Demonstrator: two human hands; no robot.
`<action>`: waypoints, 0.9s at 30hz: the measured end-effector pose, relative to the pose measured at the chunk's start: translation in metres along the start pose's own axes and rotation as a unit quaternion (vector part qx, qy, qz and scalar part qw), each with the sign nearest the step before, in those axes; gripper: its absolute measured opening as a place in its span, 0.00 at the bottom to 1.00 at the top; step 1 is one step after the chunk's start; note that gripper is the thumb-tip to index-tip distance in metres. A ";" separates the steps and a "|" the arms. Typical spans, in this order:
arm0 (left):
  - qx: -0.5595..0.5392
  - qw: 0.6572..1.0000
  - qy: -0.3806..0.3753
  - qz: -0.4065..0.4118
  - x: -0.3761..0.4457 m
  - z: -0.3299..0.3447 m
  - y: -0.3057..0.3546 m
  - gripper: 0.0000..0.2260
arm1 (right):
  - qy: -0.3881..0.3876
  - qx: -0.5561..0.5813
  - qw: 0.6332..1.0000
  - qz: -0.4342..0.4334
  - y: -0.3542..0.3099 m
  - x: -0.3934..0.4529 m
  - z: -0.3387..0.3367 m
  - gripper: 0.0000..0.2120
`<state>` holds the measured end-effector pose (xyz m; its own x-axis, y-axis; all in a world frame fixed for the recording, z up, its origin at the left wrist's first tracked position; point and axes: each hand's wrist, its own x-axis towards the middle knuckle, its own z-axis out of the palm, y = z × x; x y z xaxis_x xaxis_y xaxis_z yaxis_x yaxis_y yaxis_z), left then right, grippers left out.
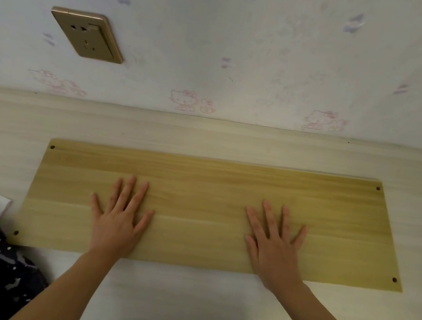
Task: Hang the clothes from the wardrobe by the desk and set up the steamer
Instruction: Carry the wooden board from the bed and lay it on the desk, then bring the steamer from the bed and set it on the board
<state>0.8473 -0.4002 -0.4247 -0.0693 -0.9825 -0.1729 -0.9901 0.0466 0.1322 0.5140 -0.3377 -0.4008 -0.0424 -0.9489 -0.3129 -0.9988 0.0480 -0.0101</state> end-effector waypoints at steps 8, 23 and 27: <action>-0.011 1.000 0.013 0.007 -0.004 -0.005 0.006 0.31 | -0.047 0.018 0.999 0.014 -0.002 -0.001 -0.010 0.28; -0.010 0.952 0.017 0.305 -0.069 0.001 0.072 0.20 | -0.069 0.136 0.982 0.110 -0.040 -0.095 -0.006 0.28; -0.009 0.932 0.022 0.361 -0.080 -0.004 0.084 0.15 | -0.049 0.152 0.978 0.134 -0.048 -0.125 0.000 0.27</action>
<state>0.7701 -0.3186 -0.3957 -0.7120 -0.7021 0.0076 -0.6844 0.6964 0.2158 0.5675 -0.2219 -0.3611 -0.2834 -0.8557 -0.4329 -0.8982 0.3950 -0.1929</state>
